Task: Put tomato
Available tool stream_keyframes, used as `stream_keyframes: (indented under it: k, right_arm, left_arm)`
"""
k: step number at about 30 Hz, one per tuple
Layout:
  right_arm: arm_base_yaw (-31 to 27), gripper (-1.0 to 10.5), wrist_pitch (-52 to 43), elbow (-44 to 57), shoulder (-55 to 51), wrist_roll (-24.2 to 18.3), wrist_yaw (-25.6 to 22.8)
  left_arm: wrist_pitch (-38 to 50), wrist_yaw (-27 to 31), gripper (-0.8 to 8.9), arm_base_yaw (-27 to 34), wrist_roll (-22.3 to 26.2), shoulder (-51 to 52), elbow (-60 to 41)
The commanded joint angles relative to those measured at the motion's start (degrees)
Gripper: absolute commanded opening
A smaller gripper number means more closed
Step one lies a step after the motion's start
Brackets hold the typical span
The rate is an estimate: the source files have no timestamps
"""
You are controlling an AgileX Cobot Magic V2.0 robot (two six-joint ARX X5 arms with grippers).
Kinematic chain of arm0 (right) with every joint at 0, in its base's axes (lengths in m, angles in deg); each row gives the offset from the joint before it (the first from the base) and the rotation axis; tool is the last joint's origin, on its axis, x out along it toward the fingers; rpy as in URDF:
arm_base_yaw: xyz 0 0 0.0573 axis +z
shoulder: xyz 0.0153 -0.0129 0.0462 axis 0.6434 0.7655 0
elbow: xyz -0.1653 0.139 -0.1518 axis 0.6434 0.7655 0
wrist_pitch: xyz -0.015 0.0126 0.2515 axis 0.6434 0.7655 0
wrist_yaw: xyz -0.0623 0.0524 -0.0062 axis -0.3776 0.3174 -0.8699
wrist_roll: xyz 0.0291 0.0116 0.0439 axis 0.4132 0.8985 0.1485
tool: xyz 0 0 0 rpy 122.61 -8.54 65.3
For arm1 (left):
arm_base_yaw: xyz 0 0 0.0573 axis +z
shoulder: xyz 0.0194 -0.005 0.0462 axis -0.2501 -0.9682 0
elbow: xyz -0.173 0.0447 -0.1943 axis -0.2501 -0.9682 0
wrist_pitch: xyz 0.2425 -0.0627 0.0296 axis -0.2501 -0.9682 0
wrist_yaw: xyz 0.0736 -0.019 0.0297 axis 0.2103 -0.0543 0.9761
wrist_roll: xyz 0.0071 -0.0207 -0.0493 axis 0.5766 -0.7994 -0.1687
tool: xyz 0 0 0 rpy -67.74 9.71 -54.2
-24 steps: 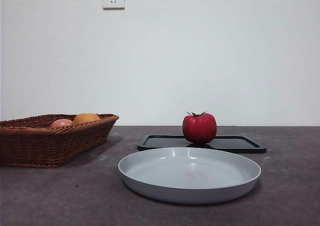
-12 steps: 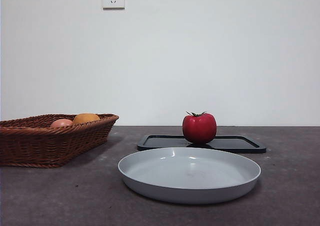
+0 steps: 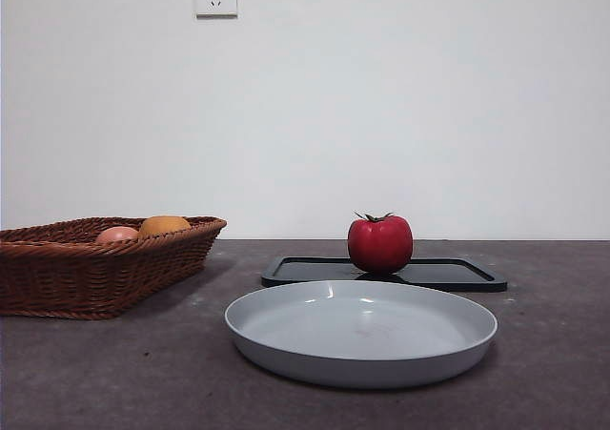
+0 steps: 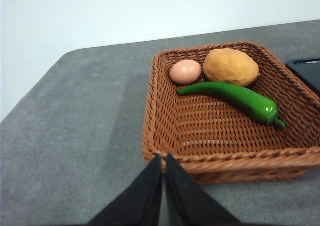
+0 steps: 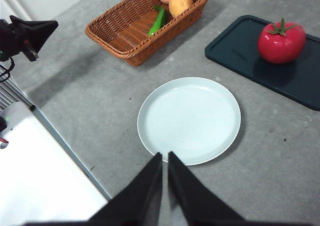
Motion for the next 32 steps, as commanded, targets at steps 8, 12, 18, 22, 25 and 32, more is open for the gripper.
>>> stream_keyframes:
  k: [8,12,18,22,25,32]
  right_arm:
    - [0.35,0.1,-0.61,-0.26,0.17,0.00,0.13]
    - [0.35,0.1,-0.61,-0.26,0.17,0.00,0.13]
    - [0.35,0.1,-0.61,-0.26,0.17,0.00,0.13]
    - [0.35,0.1,-0.61,-0.26,0.17,0.00,0.13]
    - [0.35,0.1,-0.61,-0.26,0.17,0.00,0.13]
    - [0.35,0.1,-0.61,-0.26,0.17,0.00,0.13]
  left_arm:
    - [-1.68,0.07,0.11,0.11,-2.49,1.14,-1.51]
    - [-1.64,0.07,0.11,0.11,-2.62,1.11,-1.49]
    - [-1.64,0.07,0.11,0.11,-2.62,1.11,-1.46]
    - [-1.66,0.09,0.11,0.11,-2.62,1.11,-1.46]
    - [-1.64,0.07,0.11,0.11,-2.62,1.11,-1.46]
    - [-1.66,0.07,0.11,0.11,-2.62,1.11,-1.49]
